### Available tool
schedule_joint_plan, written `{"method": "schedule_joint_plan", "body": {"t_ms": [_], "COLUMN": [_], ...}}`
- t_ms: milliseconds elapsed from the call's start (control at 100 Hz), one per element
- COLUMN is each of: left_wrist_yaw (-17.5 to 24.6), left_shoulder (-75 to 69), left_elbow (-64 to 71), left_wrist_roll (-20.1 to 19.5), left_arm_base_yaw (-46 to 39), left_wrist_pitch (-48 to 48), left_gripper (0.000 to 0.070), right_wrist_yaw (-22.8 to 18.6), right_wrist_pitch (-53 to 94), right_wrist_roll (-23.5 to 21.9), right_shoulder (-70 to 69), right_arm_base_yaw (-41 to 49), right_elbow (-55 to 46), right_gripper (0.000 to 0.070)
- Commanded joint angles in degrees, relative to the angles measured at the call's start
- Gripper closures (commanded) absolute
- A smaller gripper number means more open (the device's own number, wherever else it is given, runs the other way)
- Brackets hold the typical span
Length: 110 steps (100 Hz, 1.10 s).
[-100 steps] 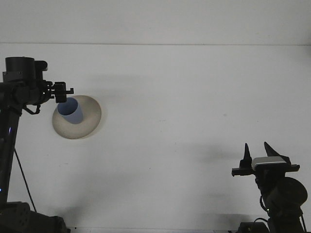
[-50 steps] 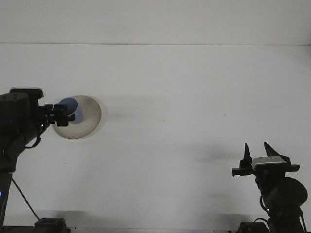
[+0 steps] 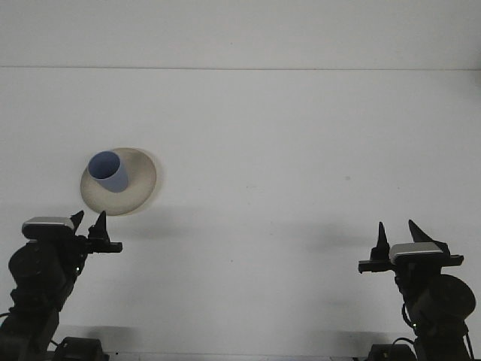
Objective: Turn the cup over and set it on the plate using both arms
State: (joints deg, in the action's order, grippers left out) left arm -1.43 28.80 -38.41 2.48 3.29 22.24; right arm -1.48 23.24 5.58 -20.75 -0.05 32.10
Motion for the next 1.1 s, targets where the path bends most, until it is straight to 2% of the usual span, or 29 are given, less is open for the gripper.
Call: {"method": "schedule_joint_plan", "body": {"t_ms": [0, 420, 470, 510, 570, 590, 1090], "left_wrist_yaw": [-0.3, -0.3, -0.3, -0.3, -0.3, -0.3, -0.3], "left_shoulder": [-2.3, -9.6, -9.6, -9.7, -9.7, -9.7, -9.8], "left_elbow": [1.2, 1.7, 1.7, 1.7, 1.7, 1.7, 1.7], "left_wrist_roll": [-0.1, 0.1, 0.1, 0.1, 0.1, 0.1, 0.1], "left_arm_base_yaw": [0.2, 0.1, 0.1, 0.1, 0.1, 0.1, 0.1], "left_wrist_pitch": [-1.8, -1.3, -1.3, -1.2, -1.0, -1.0, -1.4], "left_gripper": [0.0388, 0.0407, 0.0446, 0.053, 0.0698, 0.07, 0.0689], "right_wrist_yaw": [0.0, 0.0, 0.0, 0.0, 0.0, 0.0, 0.0], "right_wrist_pitch": [-0.7, -0.7, -0.7, -0.7, -0.7, -0.7, -0.7], "right_wrist_roll": [0.2, 0.2, 0.2, 0.2, 0.2, 0.2, 0.2], "right_shoulder": [-0.3, -0.3, -0.3, -0.3, -0.3, -0.3, -0.3], "right_arm_base_yaw": [0.1, 0.1, 0.1, 0.1, 0.1, 0.1, 0.1], "right_elbow": [0.6, 0.6, 0.6, 0.6, 0.6, 0.6, 0.6], "right_gripper": [0.0313, 0.0324, 0.0405, 0.0509, 0.0671, 0.07, 0.07]}}
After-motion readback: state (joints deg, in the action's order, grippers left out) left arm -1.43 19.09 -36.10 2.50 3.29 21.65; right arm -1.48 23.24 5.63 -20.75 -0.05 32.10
